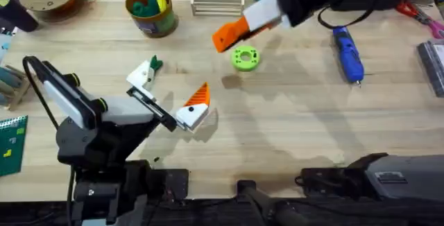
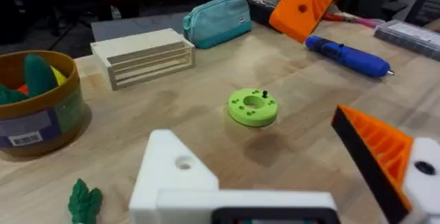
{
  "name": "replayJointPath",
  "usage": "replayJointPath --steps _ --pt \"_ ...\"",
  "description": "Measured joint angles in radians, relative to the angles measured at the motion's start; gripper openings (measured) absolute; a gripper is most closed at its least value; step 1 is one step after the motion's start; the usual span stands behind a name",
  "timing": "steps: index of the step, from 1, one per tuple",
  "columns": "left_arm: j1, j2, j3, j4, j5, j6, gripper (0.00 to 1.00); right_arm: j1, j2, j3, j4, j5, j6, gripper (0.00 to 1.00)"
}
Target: Pick up the gripper from the table and insert it into the empty holder that is missing its gripper. Then pick up a screw, insert it into the mounting hole, and use the screwdriver to tighten it. Finally, clean up the table by picking up the vegetable and placing it into the bucket.
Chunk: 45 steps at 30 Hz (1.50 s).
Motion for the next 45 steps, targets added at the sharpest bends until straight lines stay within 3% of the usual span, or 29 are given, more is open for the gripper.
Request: replayJointPath --steps 6,13,16,25,34,45 --pt "0.0 0.0 0.0 0.0 0.0 0.0 0.995 -0.06 0.087 0.0 0.023 -0.235 -0.006 0.007" --pt "0.0 0.0 0.0 0.0 0.0 0.0 0.996 -0.062 0.269 0.0 0.041 -0.512 -0.016 0.007" --pt "0.0 0.0 0.0 0.0 0.008 0.0 0.996 -0.062 0.319 0.0 0.042 -0.574 -0.039 0.007" --pt "0.0 0.0 0.0 -0.005 0.073 0.0 0.995 -0.051 0.403 0.0 0.049 -0.649 -0.112 0.007" --pt "0.0 0.0 0.0 -0.011 0.125 0.0 0.996 0.019 0.427 0.0 0.055 -0.669 -0.145 0.007" --pt "0.0 0.0 0.0 -0.011 0.134 -0.001 0.994 0.061 0.454 0.0 -0.084 -0.677 -0.328 0.007"
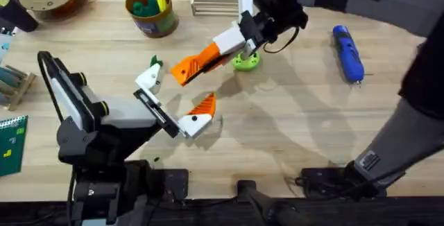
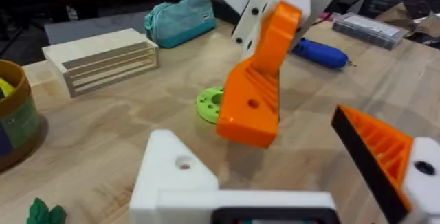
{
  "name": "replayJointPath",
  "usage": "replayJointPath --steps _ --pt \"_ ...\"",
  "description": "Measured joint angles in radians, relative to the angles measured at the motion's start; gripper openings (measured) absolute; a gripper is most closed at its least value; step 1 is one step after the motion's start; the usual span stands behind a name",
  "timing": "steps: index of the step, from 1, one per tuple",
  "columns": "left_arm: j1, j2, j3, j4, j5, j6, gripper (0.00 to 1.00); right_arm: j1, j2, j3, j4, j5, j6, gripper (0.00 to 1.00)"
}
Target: Pick up the gripper from the table and insert it into the empty holder that is missing its gripper. Then pick up a screw, insert it into the mounting hole, and use the screwdriver to tighten it. Finally, clean up the table by picking up the vegetable and placing it into the bucket.
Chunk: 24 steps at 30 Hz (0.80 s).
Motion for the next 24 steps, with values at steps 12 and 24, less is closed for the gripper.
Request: replayJointPath --steps 12,24 --pt "0.0 0.0 0.0 0.0 0.0 0.0 0.995 0.0 0.113 0.0 0.052 -0.106 0.02 0.007" --pt "0.0 0.0 0.0 0.0 0.004 0.0 0.995 0.036 0.115 0.0 0.164 -0.13 0.166 0.007"
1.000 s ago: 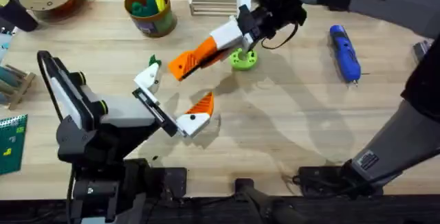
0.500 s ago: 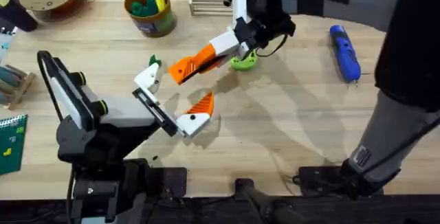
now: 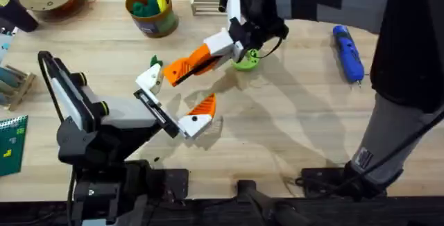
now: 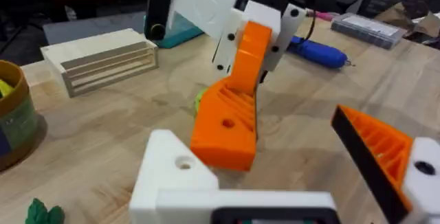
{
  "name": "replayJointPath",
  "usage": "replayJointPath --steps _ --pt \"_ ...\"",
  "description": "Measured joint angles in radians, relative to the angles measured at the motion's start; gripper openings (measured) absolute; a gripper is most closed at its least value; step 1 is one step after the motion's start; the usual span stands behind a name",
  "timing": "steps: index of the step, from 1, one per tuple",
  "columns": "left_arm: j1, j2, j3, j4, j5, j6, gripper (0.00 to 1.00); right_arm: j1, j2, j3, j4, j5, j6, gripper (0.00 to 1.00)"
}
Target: Pick up the gripper from the table and insert it into the empty holder that is missing its gripper. Then pick up a screw, insert it into the mounting hole, and use the screwdriver to tighten it. Finally, clean up the table by picking up the vegetable and placing it into the bucket.
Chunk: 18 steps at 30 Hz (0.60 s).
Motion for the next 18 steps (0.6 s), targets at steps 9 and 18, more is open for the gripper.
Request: replayJointPath --steps 9,18 --pt "0.002 0.0 0.0 0.0 0.0 -0.002 0.996 0.03 0.0 0.0 0.055 0.002 0.074 0.007" --pt "0.002 0.0 0.0 0.0 0.0 -0.002 0.995 0.032 0.0 0.0 0.072 0.019 0.084 0.007"
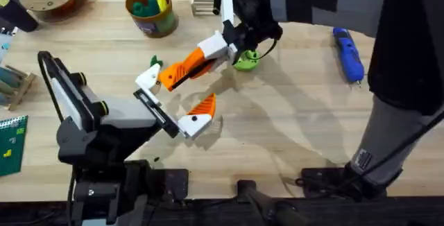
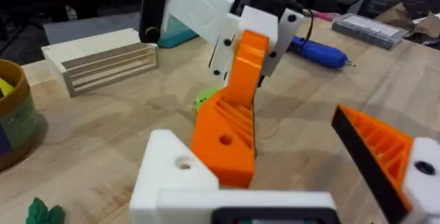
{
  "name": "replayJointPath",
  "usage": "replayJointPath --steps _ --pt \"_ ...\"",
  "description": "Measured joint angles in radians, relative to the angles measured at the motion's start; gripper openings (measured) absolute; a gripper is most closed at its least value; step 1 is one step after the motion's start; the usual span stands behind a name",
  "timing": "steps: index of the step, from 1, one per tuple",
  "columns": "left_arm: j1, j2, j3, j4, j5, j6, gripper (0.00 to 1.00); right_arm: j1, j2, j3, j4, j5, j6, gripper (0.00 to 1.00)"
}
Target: Pick up the gripper from the table and insert it into the empty holder that is missing its gripper. Then pick up a screw, insert it into the mounting hole, and use the screwdriver to tighten it. Finally, clean up the table by picking up the vegetable and placing it into the bucket.
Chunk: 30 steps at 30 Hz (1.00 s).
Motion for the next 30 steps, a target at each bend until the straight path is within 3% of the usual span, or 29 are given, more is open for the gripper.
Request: replayJointPath --steps 13,24,30 --pt "0.0 0.0 0.0 0.0 -0.001 0.0 0.995 0.02 0.0 0.0 0.045 0.005 0.024 0.007" --pt "0.01 0.0 0.0 -0.001 -0.019 0.001 0.995 0.036 0.0 0.0 0.216 0.006 0.183 0.006" --pt "0.01 0.0 0.0 -0.002 -0.017 0.0 0.995 0.036 0.0 0.0 0.23 0.019 0.27 0.006"
